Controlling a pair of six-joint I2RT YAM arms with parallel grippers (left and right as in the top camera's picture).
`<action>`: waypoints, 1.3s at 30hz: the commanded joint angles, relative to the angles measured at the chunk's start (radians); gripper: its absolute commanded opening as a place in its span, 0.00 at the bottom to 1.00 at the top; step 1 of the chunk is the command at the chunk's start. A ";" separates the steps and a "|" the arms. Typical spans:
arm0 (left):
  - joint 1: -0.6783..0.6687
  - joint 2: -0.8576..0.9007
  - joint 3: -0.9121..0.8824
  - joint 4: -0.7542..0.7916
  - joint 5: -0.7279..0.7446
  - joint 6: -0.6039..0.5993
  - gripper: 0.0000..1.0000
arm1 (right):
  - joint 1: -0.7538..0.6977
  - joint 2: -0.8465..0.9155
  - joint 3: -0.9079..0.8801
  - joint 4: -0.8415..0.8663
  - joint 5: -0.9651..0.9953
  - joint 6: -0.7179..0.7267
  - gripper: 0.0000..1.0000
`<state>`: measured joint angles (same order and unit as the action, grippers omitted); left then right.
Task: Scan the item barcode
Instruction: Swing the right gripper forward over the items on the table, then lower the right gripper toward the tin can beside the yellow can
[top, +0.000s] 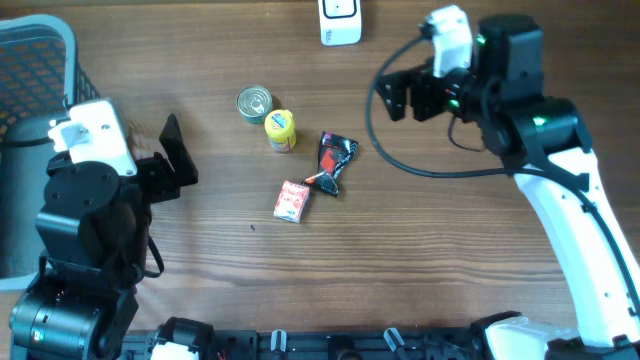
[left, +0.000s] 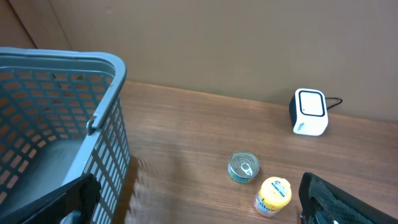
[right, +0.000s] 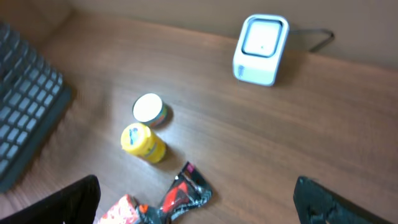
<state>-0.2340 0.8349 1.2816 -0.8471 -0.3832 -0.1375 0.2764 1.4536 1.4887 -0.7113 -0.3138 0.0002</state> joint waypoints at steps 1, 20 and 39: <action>-0.005 0.003 -0.006 -0.018 0.004 -0.016 1.00 | 0.077 0.033 0.116 -0.060 0.045 -0.053 1.00; -0.005 -0.118 -0.006 -0.166 -0.066 -0.056 1.00 | 0.225 0.418 0.227 -0.126 0.102 0.082 1.00; -0.005 -0.154 -0.006 -0.270 -0.071 -0.107 1.00 | 0.483 0.640 0.286 0.074 0.298 -0.129 1.00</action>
<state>-0.2340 0.6834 1.2816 -1.1160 -0.4416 -0.2276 0.7692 2.0254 1.7573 -0.6502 -0.0990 -0.1356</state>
